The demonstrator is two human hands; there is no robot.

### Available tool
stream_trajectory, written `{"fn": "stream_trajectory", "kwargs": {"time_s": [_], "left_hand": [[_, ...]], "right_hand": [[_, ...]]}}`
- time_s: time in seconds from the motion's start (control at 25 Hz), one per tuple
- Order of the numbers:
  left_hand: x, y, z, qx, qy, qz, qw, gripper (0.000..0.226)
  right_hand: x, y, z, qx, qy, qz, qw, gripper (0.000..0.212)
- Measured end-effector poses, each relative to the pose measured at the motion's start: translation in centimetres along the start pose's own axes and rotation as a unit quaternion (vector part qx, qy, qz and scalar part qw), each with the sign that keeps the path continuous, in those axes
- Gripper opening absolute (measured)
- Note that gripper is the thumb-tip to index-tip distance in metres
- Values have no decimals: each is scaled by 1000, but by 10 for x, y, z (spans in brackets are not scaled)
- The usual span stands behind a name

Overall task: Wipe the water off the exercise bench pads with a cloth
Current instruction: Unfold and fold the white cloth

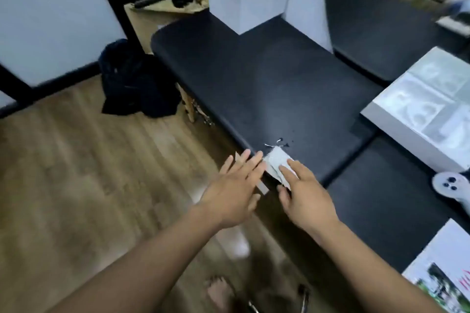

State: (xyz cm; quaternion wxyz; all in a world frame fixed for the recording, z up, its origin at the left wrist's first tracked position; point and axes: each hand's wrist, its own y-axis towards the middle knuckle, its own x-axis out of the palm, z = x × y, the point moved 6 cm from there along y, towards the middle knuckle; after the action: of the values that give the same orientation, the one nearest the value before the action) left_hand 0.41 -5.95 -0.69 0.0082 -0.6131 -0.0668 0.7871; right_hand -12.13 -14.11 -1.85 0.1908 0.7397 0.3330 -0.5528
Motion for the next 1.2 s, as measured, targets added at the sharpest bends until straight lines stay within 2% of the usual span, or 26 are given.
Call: {"fn": "stream_trajectory", "kwargs": {"time_s": [0.08,0.16,0.24,0.32,0.4,0.44,0.52,0.6,0.68,0.72,0.8,0.84,0.92,1.08,1.2], "left_hand": [[40,43,11,23,24,-53,998,73],[79,77,14,27,20,-82,996,71],[98,96,14,47,43,-45,997,58],[97,103,12,55,66,18,996,42],[88,91,9,34,-14,65,997,32],[88,72,-1,-3,-84,81,993,26],[90,6,-29,-95,-249,115,957,12],[99,-86,-57,-213,-382,145,887,13],[109,-192,-74,-351,-466,207,785,24],[115,-241,-77,-413,-492,248,725,29],[131,-363,-73,-530,-500,357,584,30],[138,-424,-59,-572,-487,409,518,32],[153,-533,-13,-626,-443,487,418,32],[194,-683,122,-689,-375,553,280,29],[260,-738,219,-701,-361,592,166,28]], "right_hand": [[24,6,47,78,-2,-32,996,56],[55,2,82,110,-17,-81,990,62],[70,0,95,105,-12,-50,993,57],[67,4,89,75,-28,30,996,36],[58,8,78,46,-17,91,995,18],[57,6,62,16,5,108,994,18],[60,-7,8,-22,106,105,989,21],[81,-21,-65,-16,243,24,970,14],[125,-48,-151,-26,326,-115,938,17],[146,-65,-187,-32,354,-172,919,18],[189,-125,-274,-63,382,-291,875,21],[208,-167,-311,-82,381,-349,852,22],[236,-265,-369,-127,365,-474,791,20],[271,-460,-415,-267,245,-647,671,21],[303,-571,-400,-384,141,-688,599,16]]}}
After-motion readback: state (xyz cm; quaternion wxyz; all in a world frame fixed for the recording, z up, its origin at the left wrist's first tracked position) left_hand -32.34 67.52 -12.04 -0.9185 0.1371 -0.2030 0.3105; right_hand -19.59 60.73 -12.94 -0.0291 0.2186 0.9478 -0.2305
